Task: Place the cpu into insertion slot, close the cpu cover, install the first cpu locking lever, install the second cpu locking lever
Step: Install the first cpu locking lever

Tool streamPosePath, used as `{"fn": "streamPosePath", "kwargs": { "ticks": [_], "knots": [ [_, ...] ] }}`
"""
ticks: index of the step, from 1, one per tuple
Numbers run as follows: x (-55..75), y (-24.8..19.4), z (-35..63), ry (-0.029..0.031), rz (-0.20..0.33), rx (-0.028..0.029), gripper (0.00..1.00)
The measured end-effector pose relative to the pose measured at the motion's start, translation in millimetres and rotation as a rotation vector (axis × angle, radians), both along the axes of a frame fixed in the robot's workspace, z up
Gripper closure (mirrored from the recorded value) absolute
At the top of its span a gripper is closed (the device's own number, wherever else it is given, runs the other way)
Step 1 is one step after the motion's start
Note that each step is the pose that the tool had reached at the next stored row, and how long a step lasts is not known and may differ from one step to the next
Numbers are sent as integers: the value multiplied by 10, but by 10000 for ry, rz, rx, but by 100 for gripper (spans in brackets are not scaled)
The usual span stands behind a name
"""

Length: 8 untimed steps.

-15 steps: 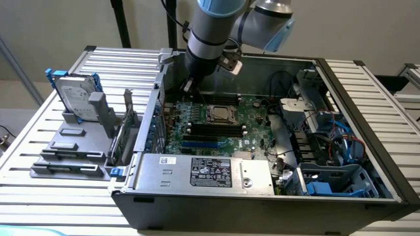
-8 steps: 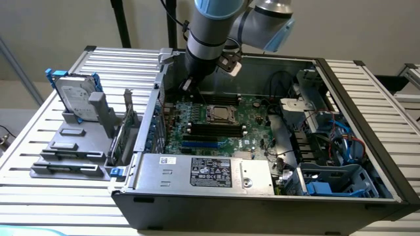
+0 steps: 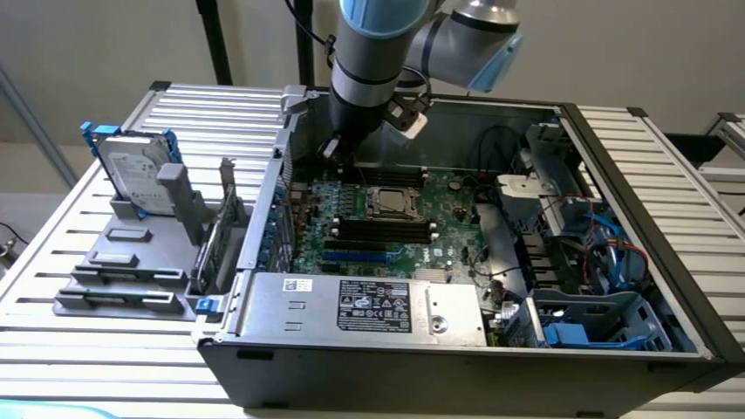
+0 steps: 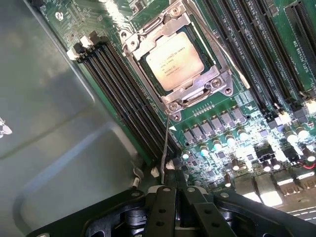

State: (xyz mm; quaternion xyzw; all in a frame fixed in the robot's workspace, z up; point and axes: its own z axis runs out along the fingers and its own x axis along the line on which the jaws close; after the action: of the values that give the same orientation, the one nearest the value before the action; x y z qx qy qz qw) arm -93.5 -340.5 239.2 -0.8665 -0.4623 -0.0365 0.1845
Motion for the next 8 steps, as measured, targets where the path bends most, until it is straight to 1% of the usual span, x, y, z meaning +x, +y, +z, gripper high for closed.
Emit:
{"fn": "streamPosePath", "kwargs": {
  "ticks": [2, 4, 6, 8],
  "knots": [
    [0, 0, 3, -14, -135, 43, 89],
    [3, 0, 6, -39, -244, 67, 89],
    [9, 0, 10, -79, -323, 71, 89],
    [23, 0, 10, -142, -369, 72, 89]
  ]
}}
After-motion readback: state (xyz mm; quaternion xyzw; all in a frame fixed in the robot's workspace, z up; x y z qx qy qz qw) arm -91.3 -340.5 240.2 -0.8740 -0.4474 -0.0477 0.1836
